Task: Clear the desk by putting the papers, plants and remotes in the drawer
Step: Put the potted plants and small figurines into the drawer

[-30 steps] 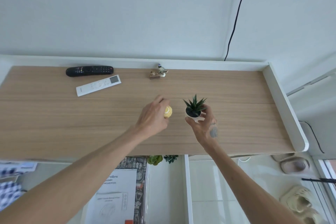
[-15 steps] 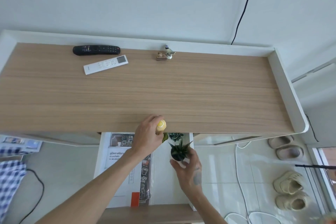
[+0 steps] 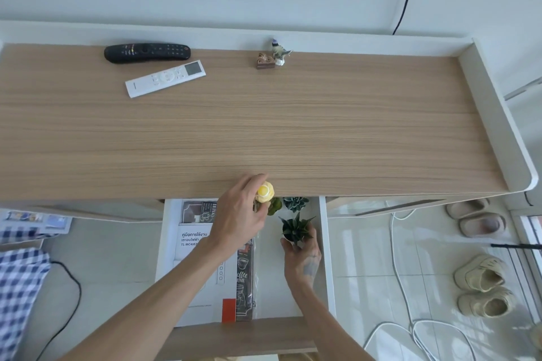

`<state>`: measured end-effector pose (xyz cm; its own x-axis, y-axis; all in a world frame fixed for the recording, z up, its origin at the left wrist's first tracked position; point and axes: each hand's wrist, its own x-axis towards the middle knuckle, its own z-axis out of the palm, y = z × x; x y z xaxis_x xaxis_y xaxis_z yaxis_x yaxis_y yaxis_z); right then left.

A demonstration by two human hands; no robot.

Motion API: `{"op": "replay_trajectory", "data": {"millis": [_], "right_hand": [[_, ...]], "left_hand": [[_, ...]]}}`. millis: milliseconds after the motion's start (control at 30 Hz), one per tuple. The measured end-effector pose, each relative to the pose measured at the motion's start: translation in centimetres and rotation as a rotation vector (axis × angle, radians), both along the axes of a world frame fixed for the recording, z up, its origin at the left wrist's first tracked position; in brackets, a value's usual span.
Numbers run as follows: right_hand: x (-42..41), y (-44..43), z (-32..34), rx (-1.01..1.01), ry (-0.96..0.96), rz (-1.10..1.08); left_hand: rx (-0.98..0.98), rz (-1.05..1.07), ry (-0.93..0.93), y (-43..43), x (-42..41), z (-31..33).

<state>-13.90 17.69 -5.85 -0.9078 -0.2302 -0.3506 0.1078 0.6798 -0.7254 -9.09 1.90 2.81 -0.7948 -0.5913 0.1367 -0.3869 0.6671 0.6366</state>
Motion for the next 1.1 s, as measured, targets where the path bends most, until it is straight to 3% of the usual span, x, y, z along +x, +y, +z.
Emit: {"op": "replay_trajectory", "data": {"millis": [300, 433, 600, 1100], "right_hand": [[-0.1, 0.3, 0.0, -0.011, 0.014, 0.034], [0.1, 1.0, 0.3, 0.008, -0.076, 0.052], [0.1, 1.0, -0.1, 0.01, -0.046, 0.052], [0.1, 0.2, -2.1, -0.058, 0.006, 0.017]], "left_hand": [[0.048, 0.051, 0.027, 1.7, 3.9, -0.5], [0.17, 0.048, -0.067, 4.2, 6.3, -2.4], [0.296, 0.087, -0.181, 6.2, 6.1, -6.3], [0.262, 0.169, -0.184, 6.2, 1.4, -11.7]]}}
